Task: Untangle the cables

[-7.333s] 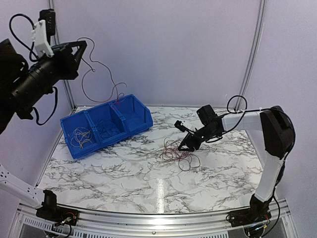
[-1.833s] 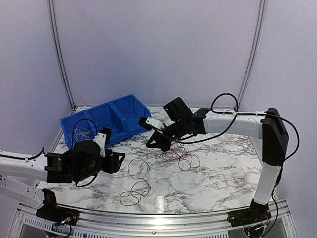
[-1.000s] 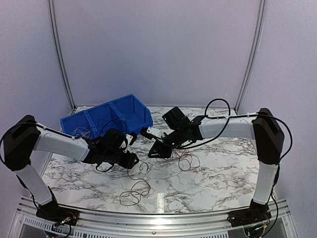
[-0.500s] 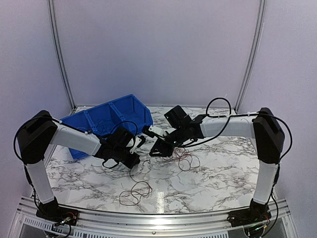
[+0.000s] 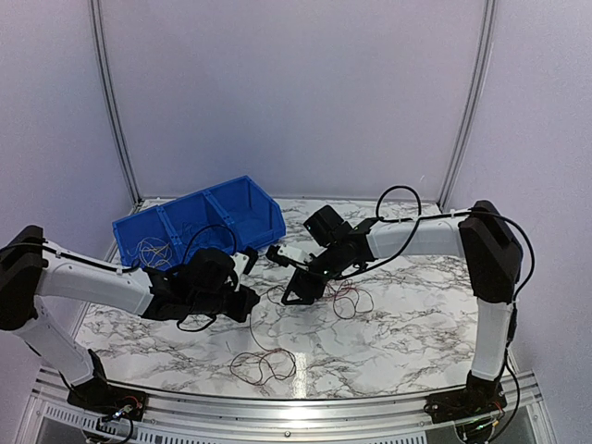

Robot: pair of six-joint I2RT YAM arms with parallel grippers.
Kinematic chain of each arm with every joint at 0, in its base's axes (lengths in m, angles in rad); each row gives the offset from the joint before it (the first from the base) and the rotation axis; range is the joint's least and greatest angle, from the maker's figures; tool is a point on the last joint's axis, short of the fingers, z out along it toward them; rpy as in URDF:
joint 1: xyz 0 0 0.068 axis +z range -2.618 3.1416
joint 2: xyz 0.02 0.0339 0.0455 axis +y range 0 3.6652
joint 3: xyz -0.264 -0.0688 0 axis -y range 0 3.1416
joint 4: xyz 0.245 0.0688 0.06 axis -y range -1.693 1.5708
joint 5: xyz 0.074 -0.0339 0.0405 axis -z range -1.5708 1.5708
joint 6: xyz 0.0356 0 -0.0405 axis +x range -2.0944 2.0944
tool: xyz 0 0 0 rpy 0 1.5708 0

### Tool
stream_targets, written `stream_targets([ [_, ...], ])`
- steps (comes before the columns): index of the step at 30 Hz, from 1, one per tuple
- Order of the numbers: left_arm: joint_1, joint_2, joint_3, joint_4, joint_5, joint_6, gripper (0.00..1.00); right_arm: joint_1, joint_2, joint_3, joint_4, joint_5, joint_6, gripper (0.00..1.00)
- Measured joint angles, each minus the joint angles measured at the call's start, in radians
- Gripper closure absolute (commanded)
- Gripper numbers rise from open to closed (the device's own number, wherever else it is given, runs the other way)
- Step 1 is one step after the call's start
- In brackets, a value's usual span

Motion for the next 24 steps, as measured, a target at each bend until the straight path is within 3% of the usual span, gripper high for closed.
stream_targets([
  [8, -0.037, -0.019, -0.001, 0.028, -0.105, -0.083, 1.00, -0.001, 0.000, 0.000, -0.002, -0.034, 0.001, 0.44],
  [24, -0.069, 0.019, 0.009, 0.031, -0.130, -0.095, 1.00, -0.026, -0.073, -0.016, 0.075, -0.053, 0.039, 0.67],
])
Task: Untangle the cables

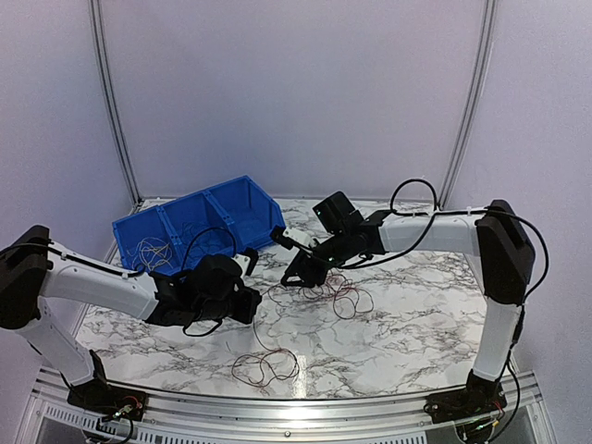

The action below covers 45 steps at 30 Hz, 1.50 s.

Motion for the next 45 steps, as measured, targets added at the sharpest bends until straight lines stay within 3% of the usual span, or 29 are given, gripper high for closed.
stream_targets([
  [14, -0.013, 0.002, 0.005, 0.002, -0.008, 0.004, 1.00, -0.005, 0.019, 0.002, -0.009, -0.072, 0.025, 0.57],
  [21, -0.013, 0.002, 0.005, 0.002, -0.009, 0.004, 1.00, -0.005, 0.021, 0.003, -0.013, -0.082, 0.029, 0.69],
  [29, -0.018, 0.002, 0.005, 0.002, -0.014, 0.009, 1.00, -0.005, 0.051, 0.014, -0.023, -0.061, 0.035, 0.99],
  [37, -0.037, 0.003, 0.016, 0.004, -0.006, 0.012, 1.00, -0.008, 0.054, 0.013, -0.010, 0.021, 0.086, 1.00],
  [45, -0.076, 0.104, 0.096, 0.051, 0.011, 0.008, 1.00, -0.045, -0.011, -0.089, 0.104, 0.028, 0.253, 1.00],
])
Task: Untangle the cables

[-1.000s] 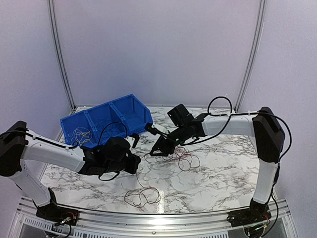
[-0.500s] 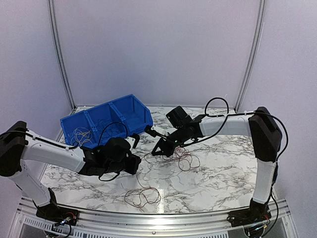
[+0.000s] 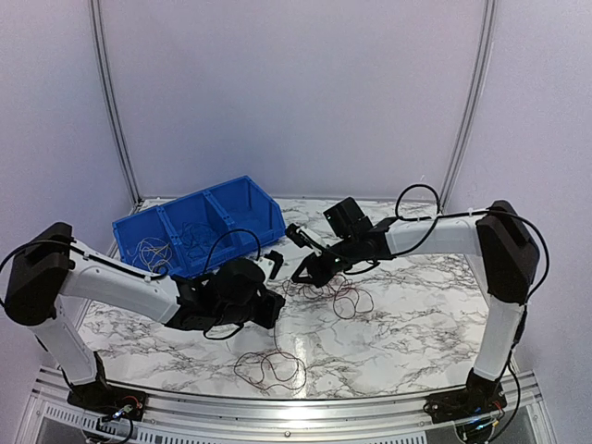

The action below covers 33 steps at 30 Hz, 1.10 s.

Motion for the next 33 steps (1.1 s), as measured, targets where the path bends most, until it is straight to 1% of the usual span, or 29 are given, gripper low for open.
stream_targets([
  [3, -0.019, 0.057, 0.035, 0.022, -0.003, -0.008, 1.00, -0.015, -0.026, -0.029, 0.005, -0.005, 0.030, 1.00],
  [5, -0.028, 0.079, 0.051, 0.030, -0.010, -0.014, 1.00, -0.018, -0.034, -0.034, 0.001, 0.000, 0.019, 1.00],
  [8, -0.035, 0.082, 0.054, 0.040, -0.027, -0.026, 1.00, -0.022, -0.036, -0.034, -0.010, 0.011, -0.014, 1.00],
  [10, -0.037, 0.082, 0.053, 0.041, -0.036, -0.031, 1.00, -0.034, -0.036, -0.034, -0.013, -0.024, -0.030, 1.00],
  [11, -0.039, 0.082, 0.053, 0.042, -0.045, -0.032, 0.97, -0.045, -0.036, -0.034, -0.016, -0.048, -0.038, 1.00],
  [13, -0.039, 0.079, 0.048, 0.050, -0.061, -0.034, 0.79, -0.064, -0.036, -0.034, -0.024, -0.088, -0.050, 1.00],
  [15, -0.042, 0.063, 0.035, 0.045, -0.069, -0.033, 0.66, -0.072, -0.036, -0.033, -0.021, -0.096, -0.058, 1.00],
  [16, -0.051, 0.049, 0.019, 0.038, -0.071, -0.036, 0.62, -0.080, -0.036, -0.031, -0.011, -0.095, -0.061, 1.00],
  [18, -0.069, 0.011, -0.015, 0.019, -0.083, -0.049, 0.57, -0.102, -0.036, -0.023, 0.003, -0.094, -0.066, 1.00],
  [21, -0.083, -0.045, -0.038, 0.001, -0.102, -0.055, 0.53, -0.119, -0.036, -0.013, 0.011, -0.095, -0.069, 1.00],
  [25, -0.078, -0.077, -0.033, 0.002, -0.128, -0.063, 0.49, -0.120, -0.036, -0.011, 0.014, -0.111, -0.084, 1.00],
  [29, -0.057, -0.077, -0.021, -0.003, -0.140, -0.078, 0.50, -0.112, -0.036, -0.009, 0.011, -0.146, -0.109, 1.00],
  [33, -0.004, -0.071, -0.006, -0.004, -0.124, -0.096, 0.53, -0.089, -0.039, -0.005, -0.001, -0.174, -0.144, 1.00],
])
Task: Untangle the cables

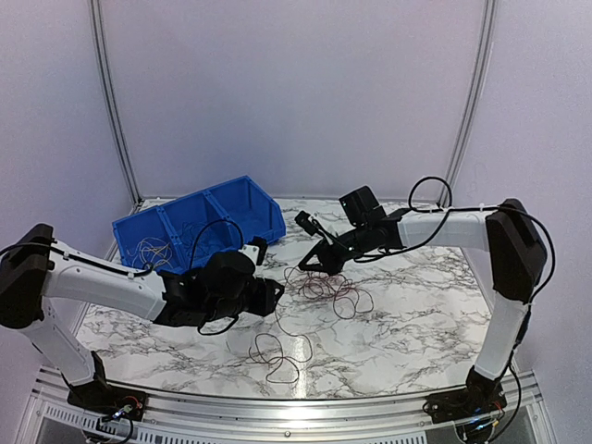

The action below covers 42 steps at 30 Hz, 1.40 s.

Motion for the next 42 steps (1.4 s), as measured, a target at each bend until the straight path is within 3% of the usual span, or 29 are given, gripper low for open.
stream_targets([
  [6, 0.057, 0.004, 0.021, -0.001, 0.075, -0.004, 0.62, 0.057, -0.021, 0.011, -0.028, -0.023, -0.057, 1.00],
  [11, 0.068, 0.018, 0.055, 0.002, 0.141, 0.000, 0.86, 0.086, -0.027, 0.025, -0.039, -0.031, -0.082, 1.00],
  [13, 0.070, 0.024, 0.059, 0.002, 0.159, -0.005, 0.90, 0.090, -0.028, 0.025, -0.042, -0.032, -0.089, 1.00],
  [16, 0.074, 0.032, 0.059, 0.002, 0.178, -0.010, 0.88, 0.090, -0.028, 0.025, -0.048, -0.031, -0.095, 1.00],
  [19, 0.074, 0.034, 0.059, 0.000, 0.187, -0.013, 0.77, 0.090, -0.028, 0.025, -0.050, -0.031, -0.096, 1.00],
  [22, 0.074, 0.032, 0.058, 0.000, 0.187, -0.023, 0.77, 0.090, -0.028, 0.025, -0.051, -0.031, -0.096, 1.00],
  [28, 0.074, -0.005, 0.029, 0.000, 0.184, -0.039, 0.83, 0.090, -0.028, 0.025, -0.053, -0.031, -0.097, 1.00],
  [35, 0.074, -0.015, 0.011, 0.000, 0.184, -0.059, 1.00, 0.090, -0.028, 0.025, -0.053, -0.031, -0.097, 1.00],
  [41, 0.074, -0.024, 0.007, 0.000, 0.185, -0.069, 1.00, 0.090, -0.028, 0.025, -0.053, -0.030, -0.098, 1.00],
  [42, 0.074, -0.030, 0.006, -0.001, 0.185, -0.071, 1.00, 0.090, -0.028, 0.025, -0.053, -0.030, -0.099, 0.91],
])
